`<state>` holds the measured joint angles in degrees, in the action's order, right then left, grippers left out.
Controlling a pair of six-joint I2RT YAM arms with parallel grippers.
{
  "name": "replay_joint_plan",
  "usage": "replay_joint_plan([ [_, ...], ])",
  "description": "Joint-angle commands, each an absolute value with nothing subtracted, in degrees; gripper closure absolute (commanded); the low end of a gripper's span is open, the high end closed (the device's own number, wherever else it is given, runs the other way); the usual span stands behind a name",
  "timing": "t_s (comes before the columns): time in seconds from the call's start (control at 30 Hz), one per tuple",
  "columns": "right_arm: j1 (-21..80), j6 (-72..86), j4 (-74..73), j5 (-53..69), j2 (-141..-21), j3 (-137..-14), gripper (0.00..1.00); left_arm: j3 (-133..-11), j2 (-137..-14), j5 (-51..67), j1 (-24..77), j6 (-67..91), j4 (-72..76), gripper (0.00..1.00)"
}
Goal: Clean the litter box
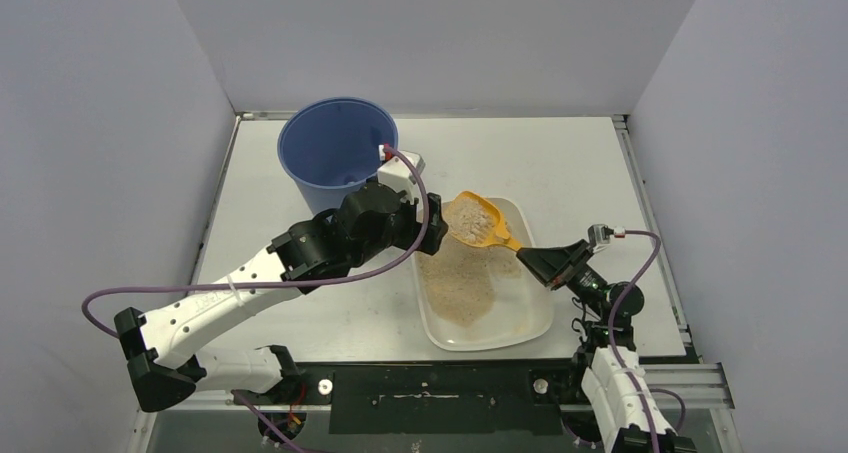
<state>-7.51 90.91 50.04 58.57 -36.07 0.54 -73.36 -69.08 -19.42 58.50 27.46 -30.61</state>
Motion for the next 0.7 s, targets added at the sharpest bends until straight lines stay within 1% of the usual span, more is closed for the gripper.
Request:
replay_joint_plan([
  [0.0, -5.6, 96.5, 56.8, 57.3, -35.1, 9.5, 1.00, -73.4, -66.9, -18.1, 57.8, 25.3, -29.4, 0.20],
  [0.03, -4.3, 95.9, 54.0, 56.8, -33.7, 9.6, 1.00, -73.1, -66.3, -18.1, 57.8, 25.2, -29.4, 0.19],
  [0.1, -6.6, 88.6, 41.7, 56.1, -32.2, 8.4, 1.00, -72.1, -65.6, -18.0, 57.2, 25.0, -28.9, 0.19],
  [0.13, -7.8, 89.6, 44.0, 55.8, -32.6, 9.4, 1.00, -71.7, -65.3, -17.8, 56.8, 25.0, -28.7, 0.19],
  [0.2, -5.2, 94.0, 50.2, 55.2, -32.3, 9.5, 1.00, -71.6, -64.9, -17.1, 56.4, 25.0, -28.7, 0.19],
  [0.23, -3.6, 93.9, 49.7, 54.6, -31.6, 9.2, 1.00, -71.2, -64.7, -16.8, 56.2, 25.0, -28.6, 0.19],
  [0.3, -5.2, 87.8, 40.7, 54.5, -32.2, 7.8, 1.00, -70.4, -64.3, -16.6, 55.7, 24.8, -28.0, 0.18],
  [0.33, -5.8, 90.1, 45.1, 54.5, -33.4, 9.2, 1.00, -70.2, -64.3, -16.1, 55.4, 24.7, -27.9, 0.18],
  [0.4, -3.7, 93.5, 52.6, 55.6, -34.8, 9.2, 1.00, -70.3, -64.2, -15.5, 55.0, 24.5, -28.0, 0.18],
  [0.43, -4.2, 93.5, 52.7, 56.9, -35.3, 8.6, 1.00, -70.2, -64.0, -15.4, 54.9, 24.4, -27.9, 0.18],
  [0.5, -8.6, 89.4, 46.0, 58.8, -36.1, 7.3, 1.00, -69.9, -63.7, -15.7, 54.7, 24.0, -27.6, 0.18],
  [0.53, -9.6, 92.5, 51.0, 58.4, -36.4, 8.9, 1.00, -69.9, -63.7, -15.8, 54.5, 23.7, -27.6, 0.18],
  [0.57, -8.3, 95.6, 54.7, 58.0, -35.7, 9.4, 1.00, -70.3, -63.9, -15.9, 54.4, 23.4, -28.0, 0.18],
  [0.6, -5.8, 96.6, 55.1, 57.1, -34.1, 8.9, 1.00, -70.9, -64.1, -15.9, 54.4, 23.2, -28.5, 0.18],
  [0.63, -4.1, 93.8, 49.7, 56.8, -32.3, 7.5, 1.00, -71.0, -63.9, -16.0, 54.3, 23.0, -28.7, 0.18],
  [0.67, -4.3, 87.6, 41.3, 56.6, -31.4, 4.8, 1.00, -70.7, -63.7, -16.2, 54.3, 22.8, -28.5, 0.17],
])
